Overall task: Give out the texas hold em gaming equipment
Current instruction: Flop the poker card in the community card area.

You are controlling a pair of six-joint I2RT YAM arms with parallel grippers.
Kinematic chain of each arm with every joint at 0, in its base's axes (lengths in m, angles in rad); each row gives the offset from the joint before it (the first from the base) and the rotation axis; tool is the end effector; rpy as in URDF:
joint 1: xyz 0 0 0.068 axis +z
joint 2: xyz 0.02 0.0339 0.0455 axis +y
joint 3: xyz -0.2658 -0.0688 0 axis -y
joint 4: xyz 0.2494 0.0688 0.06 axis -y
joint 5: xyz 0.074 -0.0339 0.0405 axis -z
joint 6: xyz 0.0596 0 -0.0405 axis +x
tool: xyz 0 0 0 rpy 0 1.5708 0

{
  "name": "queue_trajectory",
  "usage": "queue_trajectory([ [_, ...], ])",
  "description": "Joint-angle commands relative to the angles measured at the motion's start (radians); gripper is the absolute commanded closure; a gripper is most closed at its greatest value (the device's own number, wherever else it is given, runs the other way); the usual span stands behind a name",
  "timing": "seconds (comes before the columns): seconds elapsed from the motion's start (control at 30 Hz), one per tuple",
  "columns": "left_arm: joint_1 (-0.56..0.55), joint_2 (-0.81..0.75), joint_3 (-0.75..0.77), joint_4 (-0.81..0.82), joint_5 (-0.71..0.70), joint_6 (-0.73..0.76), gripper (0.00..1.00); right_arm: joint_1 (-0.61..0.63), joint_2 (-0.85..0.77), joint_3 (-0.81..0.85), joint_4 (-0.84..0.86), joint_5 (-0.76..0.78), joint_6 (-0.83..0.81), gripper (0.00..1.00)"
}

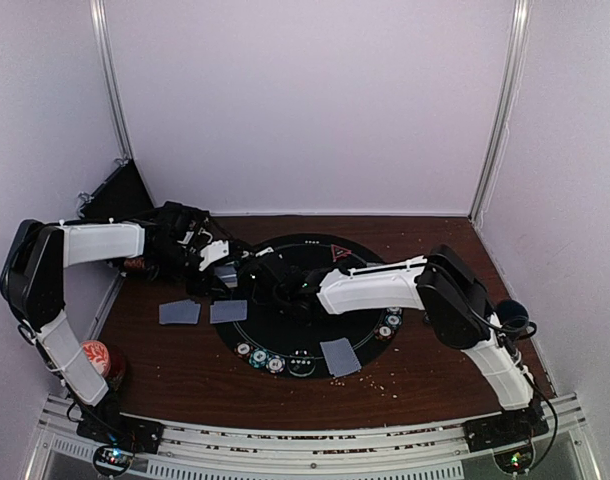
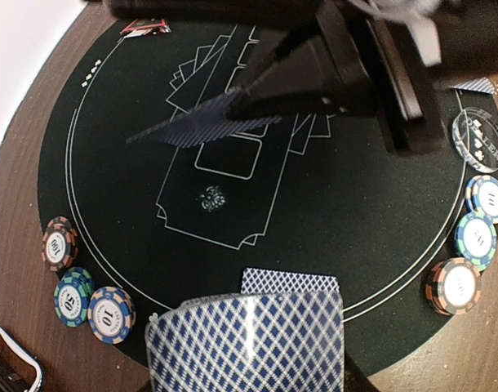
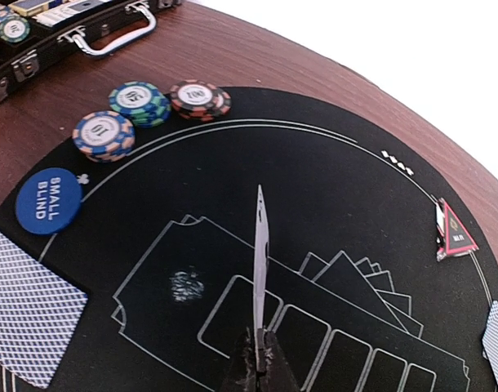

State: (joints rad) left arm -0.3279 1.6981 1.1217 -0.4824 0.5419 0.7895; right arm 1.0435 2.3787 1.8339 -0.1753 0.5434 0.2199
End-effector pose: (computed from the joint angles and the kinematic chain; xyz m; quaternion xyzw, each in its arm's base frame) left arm 0.3279 -0.1440 0.1825 0.5516 0.7545 -0.1962 0.2967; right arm 0.3036 0.4602 0.1368 -0.2497 0.8484 0.0374 0.4651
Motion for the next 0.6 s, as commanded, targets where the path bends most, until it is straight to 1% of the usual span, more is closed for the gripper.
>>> queue_trajectory([
  [0.0,0.008,-0.028,0.026,0.007,0.021,-0.011,0.58,0.007,0.053,0.056,-0.006,-0.026,-0.028,1.00],
  [0.33,0.012,-0.032,0.026,0.007,0.027,-0.008,0.58,0.007,0.112,0.087,0.062,-0.143,-0.031,1.00],
  [0.57,0.015,-0.032,0.027,0.007,0.033,-0.007,0.58,0.007,0.140,0.116,0.085,-0.165,-0.053,0.98],
])
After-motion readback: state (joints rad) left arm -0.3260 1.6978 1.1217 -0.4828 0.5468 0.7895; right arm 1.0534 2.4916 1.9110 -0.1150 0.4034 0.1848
